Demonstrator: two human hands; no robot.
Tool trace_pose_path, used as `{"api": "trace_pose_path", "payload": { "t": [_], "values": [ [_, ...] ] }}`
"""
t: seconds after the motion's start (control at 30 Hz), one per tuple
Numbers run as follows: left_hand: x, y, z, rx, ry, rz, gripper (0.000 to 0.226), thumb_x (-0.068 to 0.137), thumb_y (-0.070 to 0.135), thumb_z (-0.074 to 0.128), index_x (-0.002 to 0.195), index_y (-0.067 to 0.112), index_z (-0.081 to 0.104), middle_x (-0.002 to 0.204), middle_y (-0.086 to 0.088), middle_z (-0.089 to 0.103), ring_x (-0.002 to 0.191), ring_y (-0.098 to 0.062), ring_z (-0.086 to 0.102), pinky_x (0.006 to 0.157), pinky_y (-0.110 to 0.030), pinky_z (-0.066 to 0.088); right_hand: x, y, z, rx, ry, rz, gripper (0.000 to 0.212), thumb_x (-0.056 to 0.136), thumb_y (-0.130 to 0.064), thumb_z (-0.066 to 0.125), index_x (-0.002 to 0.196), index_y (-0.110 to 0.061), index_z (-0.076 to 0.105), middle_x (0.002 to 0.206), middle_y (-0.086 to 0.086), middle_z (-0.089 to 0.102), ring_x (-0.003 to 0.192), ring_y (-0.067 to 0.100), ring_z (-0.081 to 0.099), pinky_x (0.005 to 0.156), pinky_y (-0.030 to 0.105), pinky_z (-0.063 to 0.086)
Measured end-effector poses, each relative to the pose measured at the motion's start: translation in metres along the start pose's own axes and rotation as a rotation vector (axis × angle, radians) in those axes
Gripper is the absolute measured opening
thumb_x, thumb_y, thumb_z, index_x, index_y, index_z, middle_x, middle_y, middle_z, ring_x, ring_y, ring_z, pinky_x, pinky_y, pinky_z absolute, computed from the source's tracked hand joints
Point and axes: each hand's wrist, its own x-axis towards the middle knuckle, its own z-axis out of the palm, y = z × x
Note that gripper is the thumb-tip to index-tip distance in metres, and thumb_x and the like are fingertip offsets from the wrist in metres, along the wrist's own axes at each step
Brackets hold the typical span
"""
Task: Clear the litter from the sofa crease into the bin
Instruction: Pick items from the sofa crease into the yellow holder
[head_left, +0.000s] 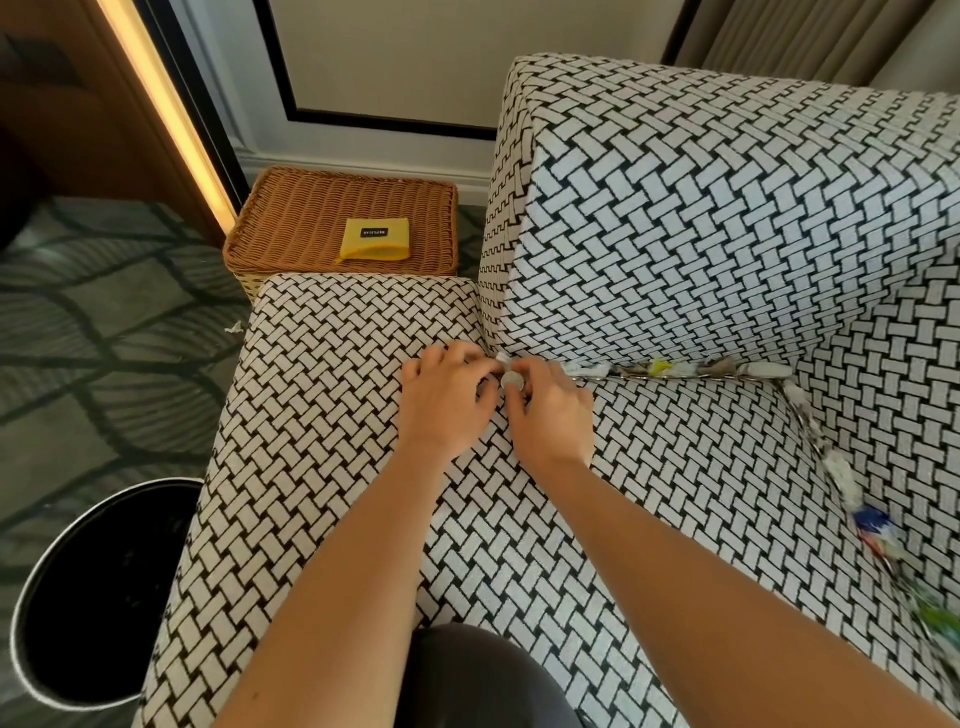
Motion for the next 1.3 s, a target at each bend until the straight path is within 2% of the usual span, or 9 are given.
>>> {"api": "trace_pose_path", "payload": {
  "t": [0.17, 0.37, 0.6, 0.7, 0.8, 0.9, 1.07, 1.2, 1.3],
  "values": [
    [0.003, -0.003, -0.003, 0.067, -0.069, 0.094, 0.037, 0.094, 0.038, 0.036, 0.129, 0.037, 0.049, 0.133, 0.013, 0.042, 0.113, -0.017, 0.038, 0.095, -0.035, 0.027, -0.001, 0.001, 0.001, 0.1, 0.059, 0.035, 0.009, 0.094, -0.018, 0.049, 0.098, -0.014, 0.055, 0.095, -0.002, 0.064, 0.078, 0.017, 0.059, 0.081, 0.028, 0.035],
    [0.006, -0.002, -0.004, 0.068, -0.094, 0.098, 0.039, 0.092, 0.042, 0.038, 0.129, 0.034, 0.047, 0.134, 0.011, 0.041, 0.117, -0.017, 0.036, 0.097, -0.036, 0.026, -0.001, 0.003, 0.003, 0.095, 0.079, 0.035, 0.008, 0.095, -0.017, 0.046, 0.097, -0.015, 0.054, 0.076, -0.001, 0.064, 0.064, 0.015, 0.053, 0.073, 0.025, 0.03],
    [0.004, -0.004, -0.001, -0.096, 0.041, 0.073, 0.029, 0.094, 0.036, 0.046, 0.118, 0.03, 0.061, 0.114, 0.01, 0.057, 0.105, -0.015, 0.048, 0.091, -0.033, 0.031, -0.002, 0.003, 0.004, 0.102, 0.115, -0.016, 0.01, 0.095, -0.02, 0.047, 0.096, -0.016, 0.056, 0.076, -0.001, 0.065, 0.067, 0.016, 0.056, 0.072, 0.027, 0.033],
    [-0.001, -0.004, 0.0, -0.222, 0.094, 0.029, 0.021, 0.091, 0.031, 0.054, 0.106, 0.022, 0.067, 0.102, 0.008, 0.062, 0.095, -0.014, 0.054, 0.091, -0.034, 0.037, -0.005, 0.003, -0.001, 0.254, 0.112, 0.04, 0.01, 0.095, -0.016, 0.047, 0.094, -0.014, 0.056, 0.08, -0.004, 0.063, 0.061, 0.013, 0.053, 0.068, 0.029, 0.043],
    [-0.012, -0.002, -0.002, -0.433, 0.156, -0.041, 0.015, 0.088, 0.027, 0.059, 0.091, 0.016, 0.069, 0.08, 0.007, 0.064, 0.067, -0.011, 0.055, 0.069, -0.033, 0.05, -0.008, 0.003, -0.011, 0.504, 0.022, 0.124, 0.01, 0.095, -0.017, 0.048, 0.094, -0.015, 0.058, 0.075, -0.008, 0.059, 0.055, 0.002, 0.048, 0.05, 0.016, 0.04],
    [-0.027, 0.002, -0.007, -0.6, 0.092, -0.151, 0.018, 0.092, 0.027, 0.053, 0.086, 0.017, 0.067, 0.067, 0.01, 0.064, 0.045, -0.005, 0.044, 0.045, -0.021, 0.036, -0.021, -0.003, -0.027, 0.697, -0.094, 0.159, 0.012, 0.093, -0.013, 0.052, 0.085, -0.019, 0.059, 0.068, -0.007, 0.056, 0.053, 0.0, 0.045, 0.049, 0.012, 0.04],
    [-0.045, 0.0, -0.022, -0.897, -0.053, -0.266, 0.021, 0.095, 0.017, 0.047, 0.089, 0.009, 0.066, 0.067, 0.003, 0.067, 0.038, -0.007, 0.041, 0.04, -0.021, 0.034, -0.048, -0.016, -0.036, 0.871, -0.16, 0.219, 0.015, 0.091, -0.011, 0.054, 0.086, -0.025, 0.059, 0.078, 0.001, 0.062, 0.064, 0.006, 0.054, 0.057, 0.014, 0.048],
    [-0.059, 0.004, -0.028, -0.901, -0.126, -0.249, 0.021, 0.096, 0.012, 0.045, 0.084, 0.013, 0.062, 0.069, -0.004, 0.067, 0.038, -0.004, 0.048, 0.042, -0.018, 0.041, -0.047, -0.021, -0.033, 0.87, -0.147, 0.264, 0.014, 0.09, -0.011, 0.055, 0.09, -0.024, 0.059, 0.083, 0.005, 0.064, 0.072, 0.015, 0.06, 0.068, 0.028, 0.054],
    [-0.062, 0.001, -0.031, -0.923, -0.138, -0.28, 0.027, 0.097, 0.01, 0.041, 0.08, 0.012, 0.061, 0.07, -0.009, 0.066, 0.04, -0.005, 0.05, 0.044, -0.017, 0.041, -0.051, -0.031, -0.03, 0.869, -0.192, 0.253, 0.012, 0.09, -0.009, 0.057, 0.087, -0.02, 0.06, 0.08, 0.004, 0.066, 0.071, 0.015, 0.063, 0.065, 0.02, 0.054]
  ]
}}
